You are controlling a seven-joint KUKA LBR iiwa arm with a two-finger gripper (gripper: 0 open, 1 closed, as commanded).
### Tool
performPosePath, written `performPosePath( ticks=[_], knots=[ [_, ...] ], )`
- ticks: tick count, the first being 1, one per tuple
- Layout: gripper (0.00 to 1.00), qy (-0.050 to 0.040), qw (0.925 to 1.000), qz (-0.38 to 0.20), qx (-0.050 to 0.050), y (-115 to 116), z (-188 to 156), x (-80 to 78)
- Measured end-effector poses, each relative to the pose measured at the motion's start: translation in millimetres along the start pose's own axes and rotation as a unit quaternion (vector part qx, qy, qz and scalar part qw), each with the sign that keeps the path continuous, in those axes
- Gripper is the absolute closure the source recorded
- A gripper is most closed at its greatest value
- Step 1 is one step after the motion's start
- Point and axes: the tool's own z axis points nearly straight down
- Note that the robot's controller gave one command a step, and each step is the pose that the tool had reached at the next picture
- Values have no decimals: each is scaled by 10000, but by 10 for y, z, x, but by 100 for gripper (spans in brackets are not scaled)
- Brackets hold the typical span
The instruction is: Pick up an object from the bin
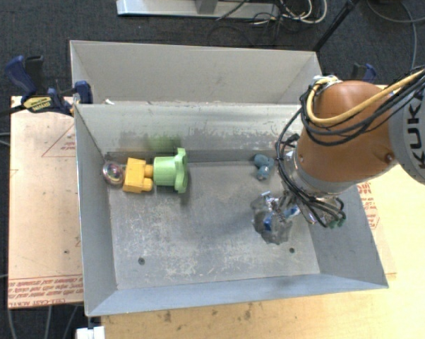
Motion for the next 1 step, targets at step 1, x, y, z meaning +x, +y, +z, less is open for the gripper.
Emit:
performPosePath(
  ticks=[1],
  knots=[
    [100,64,9959,-901,-20,-813,933,290]
  ],
)
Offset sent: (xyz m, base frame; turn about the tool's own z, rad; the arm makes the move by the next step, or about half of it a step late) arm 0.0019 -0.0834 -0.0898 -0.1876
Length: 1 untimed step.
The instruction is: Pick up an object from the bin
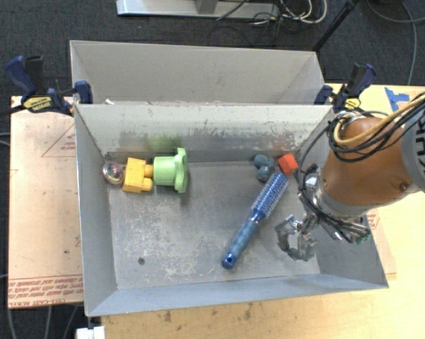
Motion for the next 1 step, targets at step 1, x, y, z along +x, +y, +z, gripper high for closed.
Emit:
performPosePath(
  ticks=[1],
  knots=[
    [0,-29,10000,-20,4,22,-29,-30]
  ],
)
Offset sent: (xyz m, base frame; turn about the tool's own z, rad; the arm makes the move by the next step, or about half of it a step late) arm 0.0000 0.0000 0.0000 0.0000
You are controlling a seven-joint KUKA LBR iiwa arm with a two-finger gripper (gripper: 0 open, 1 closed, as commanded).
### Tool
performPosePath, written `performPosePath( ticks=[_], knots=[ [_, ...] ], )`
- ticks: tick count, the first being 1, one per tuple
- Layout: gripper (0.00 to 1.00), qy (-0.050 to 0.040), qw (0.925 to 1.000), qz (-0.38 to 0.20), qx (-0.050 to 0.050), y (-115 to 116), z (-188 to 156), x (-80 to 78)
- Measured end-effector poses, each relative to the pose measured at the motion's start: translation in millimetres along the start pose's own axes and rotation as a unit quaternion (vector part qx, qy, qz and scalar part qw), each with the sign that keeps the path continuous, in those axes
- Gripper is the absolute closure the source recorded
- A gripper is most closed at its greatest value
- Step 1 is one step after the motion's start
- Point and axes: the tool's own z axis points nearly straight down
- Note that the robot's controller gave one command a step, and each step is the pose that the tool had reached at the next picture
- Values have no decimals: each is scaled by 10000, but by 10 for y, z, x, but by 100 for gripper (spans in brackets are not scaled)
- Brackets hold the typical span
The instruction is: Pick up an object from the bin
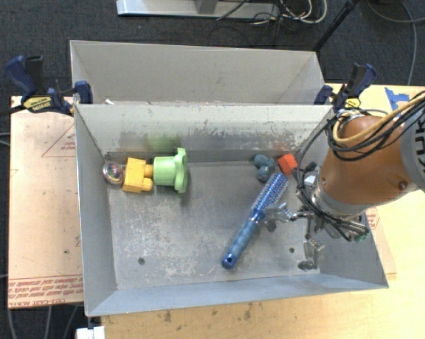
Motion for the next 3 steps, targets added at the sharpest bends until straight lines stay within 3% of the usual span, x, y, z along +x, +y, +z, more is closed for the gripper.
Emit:
performPosePath(
  ticks=[1,2,3],
  knots=[
    [0,-15,9921,-1256,-1,118,486,-1022],
    [100,-4,9923,-1239,-3,104,486,-1007],
    [100,-35,9967,-814,26,401,-1014,-851]
  ],
)
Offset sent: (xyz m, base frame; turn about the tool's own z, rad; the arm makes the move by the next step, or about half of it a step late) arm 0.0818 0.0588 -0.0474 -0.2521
